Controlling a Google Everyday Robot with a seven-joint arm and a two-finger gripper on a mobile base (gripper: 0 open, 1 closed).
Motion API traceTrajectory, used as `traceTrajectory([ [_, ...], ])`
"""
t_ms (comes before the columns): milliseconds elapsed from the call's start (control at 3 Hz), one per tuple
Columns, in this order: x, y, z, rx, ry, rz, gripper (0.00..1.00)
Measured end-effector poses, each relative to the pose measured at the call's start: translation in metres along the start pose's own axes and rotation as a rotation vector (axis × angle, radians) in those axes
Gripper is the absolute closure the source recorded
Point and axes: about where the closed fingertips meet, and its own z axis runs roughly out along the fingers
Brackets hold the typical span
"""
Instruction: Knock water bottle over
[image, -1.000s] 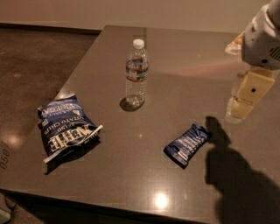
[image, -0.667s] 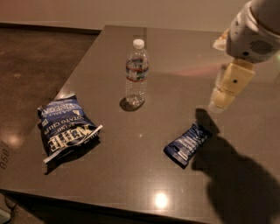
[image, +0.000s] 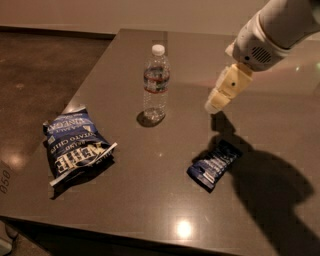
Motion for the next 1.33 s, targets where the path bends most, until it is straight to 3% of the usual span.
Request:
traceTrajectory([
  [667,-0.035,-0.017,0.030,0.012,-0.119,0.014,0.00],
  [1333,-0.072,-0.027,0.060,-0.002,-0.185,-0.020,0.00],
])
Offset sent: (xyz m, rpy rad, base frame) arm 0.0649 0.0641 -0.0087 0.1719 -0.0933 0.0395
